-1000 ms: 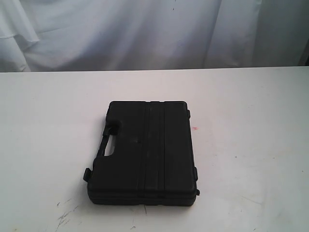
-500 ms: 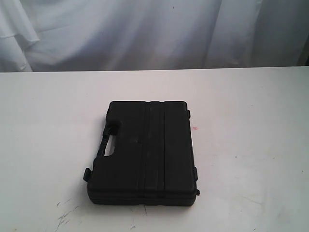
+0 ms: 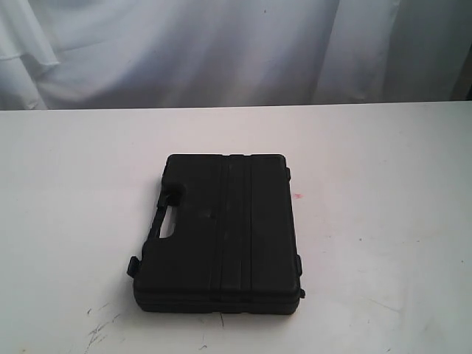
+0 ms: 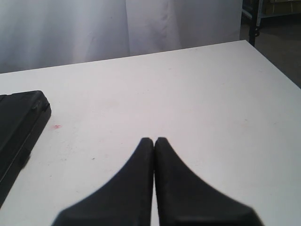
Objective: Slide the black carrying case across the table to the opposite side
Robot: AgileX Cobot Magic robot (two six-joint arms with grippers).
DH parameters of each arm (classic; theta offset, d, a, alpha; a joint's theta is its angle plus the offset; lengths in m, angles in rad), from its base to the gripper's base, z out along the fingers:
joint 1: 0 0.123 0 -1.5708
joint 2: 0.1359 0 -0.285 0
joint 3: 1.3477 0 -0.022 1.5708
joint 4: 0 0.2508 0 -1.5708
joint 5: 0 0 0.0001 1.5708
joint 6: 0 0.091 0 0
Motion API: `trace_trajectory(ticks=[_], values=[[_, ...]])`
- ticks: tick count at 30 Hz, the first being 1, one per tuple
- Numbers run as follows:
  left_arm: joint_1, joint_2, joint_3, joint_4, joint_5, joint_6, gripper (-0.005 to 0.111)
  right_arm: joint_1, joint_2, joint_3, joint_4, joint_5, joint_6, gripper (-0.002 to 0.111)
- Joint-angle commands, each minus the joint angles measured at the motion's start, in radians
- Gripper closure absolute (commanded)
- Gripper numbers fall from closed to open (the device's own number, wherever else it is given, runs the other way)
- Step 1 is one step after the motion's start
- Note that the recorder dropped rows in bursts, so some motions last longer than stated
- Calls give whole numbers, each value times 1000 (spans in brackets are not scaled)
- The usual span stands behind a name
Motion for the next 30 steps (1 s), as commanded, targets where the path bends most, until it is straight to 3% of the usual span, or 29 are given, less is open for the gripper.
trace_trajectory(ticks=[1, 7, 12, 16, 18, 23, 30], values=[[0, -5, 4, -2, -38, -8, 107, -8, -6, 3, -2, 0, -5, 108], [0, -5, 4, -2, -36, -232, 107, -8, -6, 3, -2, 0, -5, 108], [0, 161, -238, -2, 137, -240, 107, -8, -6, 3, -2, 0, -5, 108], [0, 467, -498, -2, 399, -236, 107, -8, -6, 3, -2, 0, -5, 108], [0, 585, -561, -2, 491, -201, 107, -8, -6, 3, -2, 0, -5, 108], [0, 749, -585, -103, 553, -11, 107, -8, -6, 3, -2, 0, -5, 108], [0, 812, -585, -215, 546, -7, 107, -8, -6, 3, -2, 0, -5, 108]])
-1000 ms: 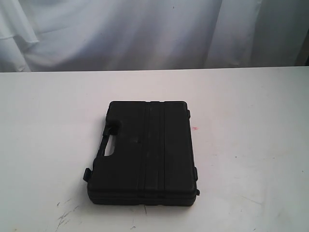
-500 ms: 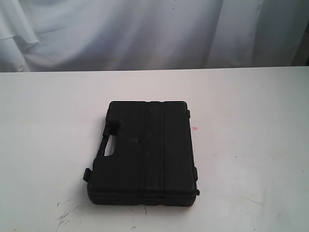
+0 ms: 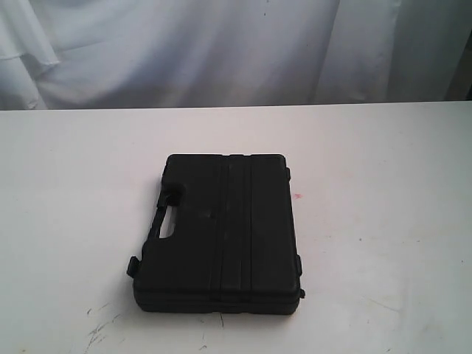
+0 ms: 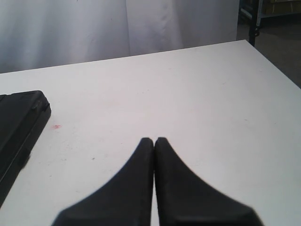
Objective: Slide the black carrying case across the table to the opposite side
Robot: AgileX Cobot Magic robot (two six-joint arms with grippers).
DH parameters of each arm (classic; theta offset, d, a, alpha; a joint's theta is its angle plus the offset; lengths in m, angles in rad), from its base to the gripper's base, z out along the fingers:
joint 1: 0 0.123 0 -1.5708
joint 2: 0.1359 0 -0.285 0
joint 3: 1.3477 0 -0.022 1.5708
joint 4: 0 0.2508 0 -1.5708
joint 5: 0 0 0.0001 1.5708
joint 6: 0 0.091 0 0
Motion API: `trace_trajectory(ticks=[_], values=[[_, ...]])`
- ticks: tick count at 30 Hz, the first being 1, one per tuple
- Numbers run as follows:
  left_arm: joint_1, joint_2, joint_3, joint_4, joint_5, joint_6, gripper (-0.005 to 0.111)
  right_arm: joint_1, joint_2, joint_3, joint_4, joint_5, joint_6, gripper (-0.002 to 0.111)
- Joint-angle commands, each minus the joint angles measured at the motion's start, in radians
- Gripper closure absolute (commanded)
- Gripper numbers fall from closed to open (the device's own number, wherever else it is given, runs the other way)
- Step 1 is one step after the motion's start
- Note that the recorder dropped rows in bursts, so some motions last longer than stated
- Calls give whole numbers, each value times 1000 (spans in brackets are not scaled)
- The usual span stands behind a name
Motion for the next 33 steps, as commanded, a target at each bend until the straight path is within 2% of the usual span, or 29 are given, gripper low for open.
trace_trajectory(ticks=[1, 5, 9, 12, 17, 22, 27, 33], values=[[0, 18, -8, -72, -23, 11, 107, -8, -6, 3, 2, 0, -5, 108], [0, 35, -52, -86, -29, 35, 107, -8, -6, 3, 5, 0, -5, 108], [0, 120, -165, -150, 72, 119, 107, -8, -6, 3, 5, 0, -5, 108], [0, 218, -285, -204, 174, 141, 107, -8, -6, 3, 5, 0, -5, 108], [-14, 370, -411, -237, 285, 141, 107, -8, -6, 3, 5, 0, -5, 108], [-118, 513, -499, -235, 320, 131, 107, -8, -6, 3, 5, 0, -5, 108], [-245, 652, -561, -152, 322, 54, 107, -8, -6, 3, 5, 0, -5, 108], [-352, 814, -623, -97, 322, 4, 107, -8, -6, 3, 5, 0, -5, 108]])
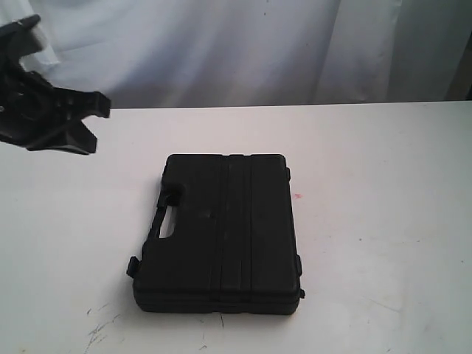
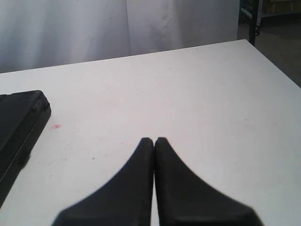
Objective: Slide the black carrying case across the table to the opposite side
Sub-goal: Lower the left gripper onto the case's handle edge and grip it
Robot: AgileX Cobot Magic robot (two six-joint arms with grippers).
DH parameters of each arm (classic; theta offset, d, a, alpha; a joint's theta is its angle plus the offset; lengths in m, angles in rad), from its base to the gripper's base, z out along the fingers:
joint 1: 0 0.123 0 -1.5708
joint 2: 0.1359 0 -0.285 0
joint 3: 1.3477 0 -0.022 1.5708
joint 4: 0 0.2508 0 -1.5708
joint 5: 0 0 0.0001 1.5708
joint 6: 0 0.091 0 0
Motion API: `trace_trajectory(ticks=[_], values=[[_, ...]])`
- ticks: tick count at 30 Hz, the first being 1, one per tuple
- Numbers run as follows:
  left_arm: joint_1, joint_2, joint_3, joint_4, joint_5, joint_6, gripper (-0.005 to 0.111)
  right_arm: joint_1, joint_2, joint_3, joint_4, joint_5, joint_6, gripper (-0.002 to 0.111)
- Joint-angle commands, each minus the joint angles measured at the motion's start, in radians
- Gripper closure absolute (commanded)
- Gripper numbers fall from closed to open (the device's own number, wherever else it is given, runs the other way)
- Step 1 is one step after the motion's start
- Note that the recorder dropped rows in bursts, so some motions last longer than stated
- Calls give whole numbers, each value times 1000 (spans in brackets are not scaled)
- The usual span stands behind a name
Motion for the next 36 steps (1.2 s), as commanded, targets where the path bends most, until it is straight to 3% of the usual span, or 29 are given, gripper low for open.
trace_trajectory(ticks=[1, 6, 16, 36], values=[[-70, 109, -49, 37, 2, -39, 107, -8, -6, 3, 3, -2, -5, 108], [-114, 219, -104, 47, 2, -54, 102, -8, -6, 3, 3, -2, -5, 108], [-116, 353, -181, 52, 2, -54, 71, -8, -6, 3, 3, -2, -5, 108], [-116, 497, -190, 62, 31, -53, 70, -8, -6, 3, 3, -2, -5, 108]])
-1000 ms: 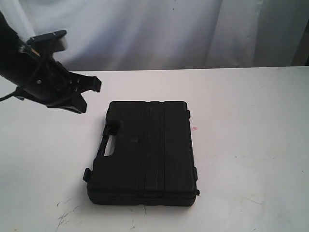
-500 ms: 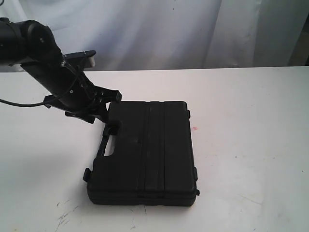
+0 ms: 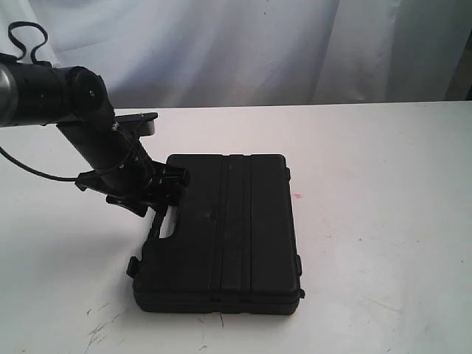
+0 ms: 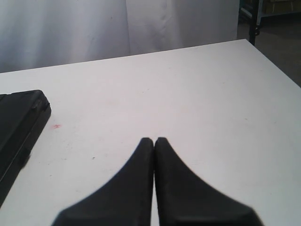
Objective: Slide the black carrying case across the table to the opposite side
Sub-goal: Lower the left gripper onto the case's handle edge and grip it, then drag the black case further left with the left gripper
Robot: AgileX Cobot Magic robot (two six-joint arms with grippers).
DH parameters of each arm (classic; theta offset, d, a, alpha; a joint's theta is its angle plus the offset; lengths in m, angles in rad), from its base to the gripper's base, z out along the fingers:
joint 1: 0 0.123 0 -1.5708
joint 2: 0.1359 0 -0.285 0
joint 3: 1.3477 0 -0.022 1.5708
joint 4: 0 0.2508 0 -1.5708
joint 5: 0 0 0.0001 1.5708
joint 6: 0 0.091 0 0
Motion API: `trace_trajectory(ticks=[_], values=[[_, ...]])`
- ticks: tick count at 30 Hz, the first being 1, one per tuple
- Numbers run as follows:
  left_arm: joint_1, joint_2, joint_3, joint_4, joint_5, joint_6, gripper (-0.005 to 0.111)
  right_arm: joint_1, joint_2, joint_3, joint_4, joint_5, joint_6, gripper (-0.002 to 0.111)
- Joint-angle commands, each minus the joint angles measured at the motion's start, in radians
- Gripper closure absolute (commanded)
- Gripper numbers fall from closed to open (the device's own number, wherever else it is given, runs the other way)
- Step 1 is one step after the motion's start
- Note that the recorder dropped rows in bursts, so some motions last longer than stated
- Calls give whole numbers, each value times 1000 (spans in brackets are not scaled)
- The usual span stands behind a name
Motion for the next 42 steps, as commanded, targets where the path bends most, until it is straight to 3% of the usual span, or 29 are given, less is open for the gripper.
trace_trajectory(ticks=[1, 29, 31, 34, 39, 42], values=[[-5, 9, -9, 5, 6, -5, 70, -8, -6, 3, 3, -2, -5, 108], [-5, 97, -9, -32, 14, -5, 71, -8, -6, 3, 5, -1, -5, 108], [-5, 95, -9, -32, 14, -5, 78, -8, -6, 3, 5, -1, -5, 108], [-5, 88, -9, -17, 14, -5, 106, -8, -6, 3, 5, -1, -5, 108], [22, 88, -9, 23, 35, -42, 107, -8, -6, 3, 5, -1, -5, 108], [75, 86, -9, 92, 78, -80, 107, -8, -6, 3, 5, -1, -5, 108]])
